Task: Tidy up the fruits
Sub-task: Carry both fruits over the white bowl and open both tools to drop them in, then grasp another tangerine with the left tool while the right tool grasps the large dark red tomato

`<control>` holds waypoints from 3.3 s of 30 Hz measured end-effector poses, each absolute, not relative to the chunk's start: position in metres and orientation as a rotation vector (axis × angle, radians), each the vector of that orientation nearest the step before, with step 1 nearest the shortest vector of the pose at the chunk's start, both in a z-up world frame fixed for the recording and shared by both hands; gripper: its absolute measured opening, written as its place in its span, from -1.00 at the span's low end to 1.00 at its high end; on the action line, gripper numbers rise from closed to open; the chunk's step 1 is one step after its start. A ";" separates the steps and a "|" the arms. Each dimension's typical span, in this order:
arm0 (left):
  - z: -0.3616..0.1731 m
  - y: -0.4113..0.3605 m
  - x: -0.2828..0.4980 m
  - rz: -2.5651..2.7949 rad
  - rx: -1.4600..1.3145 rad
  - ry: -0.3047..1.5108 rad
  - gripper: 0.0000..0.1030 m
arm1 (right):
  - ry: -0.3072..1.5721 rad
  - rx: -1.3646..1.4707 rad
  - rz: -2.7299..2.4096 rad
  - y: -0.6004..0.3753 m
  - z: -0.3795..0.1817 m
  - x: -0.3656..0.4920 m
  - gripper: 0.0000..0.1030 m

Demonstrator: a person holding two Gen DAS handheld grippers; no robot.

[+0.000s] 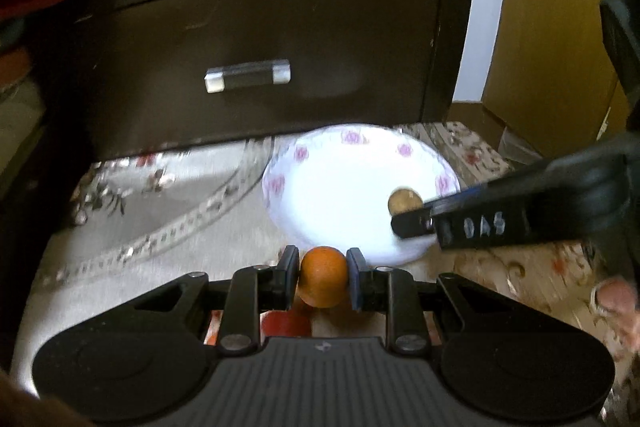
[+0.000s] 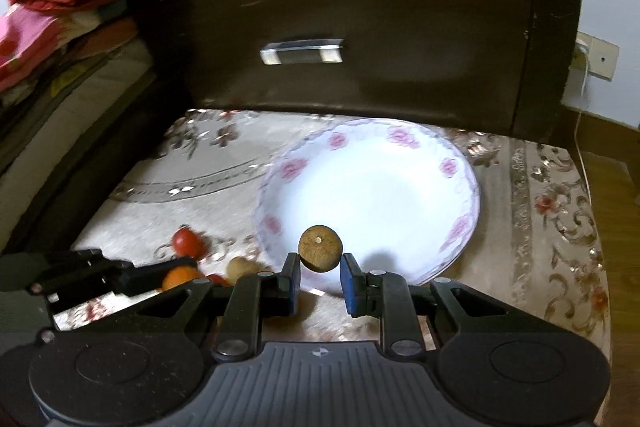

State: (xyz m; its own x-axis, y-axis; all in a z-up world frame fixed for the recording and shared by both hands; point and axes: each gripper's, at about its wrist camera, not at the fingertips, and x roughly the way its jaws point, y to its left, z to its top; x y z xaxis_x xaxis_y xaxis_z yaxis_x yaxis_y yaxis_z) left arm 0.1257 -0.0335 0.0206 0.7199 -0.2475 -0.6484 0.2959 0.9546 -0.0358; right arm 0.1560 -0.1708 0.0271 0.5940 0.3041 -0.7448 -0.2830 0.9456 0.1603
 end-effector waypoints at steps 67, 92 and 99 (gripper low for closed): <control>0.006 -0.001 0.079 -0.328 0.064 0.850 -0.19 | 0.959 -0.027 0.359 -0.151 0.008 0.130 -0.21; -0.024 -0.011 0.096 -0.357 0.091 0.884 -0.08 | 0.987 0.021 0.416 -0.139 -0.018 0.166 -0.01; -0.024 -0.012 0.095 -0.350 0.113 0.867 -0.12 | 0.972 -0.039 0.415 -0.134 -0.017 0.164 -0.27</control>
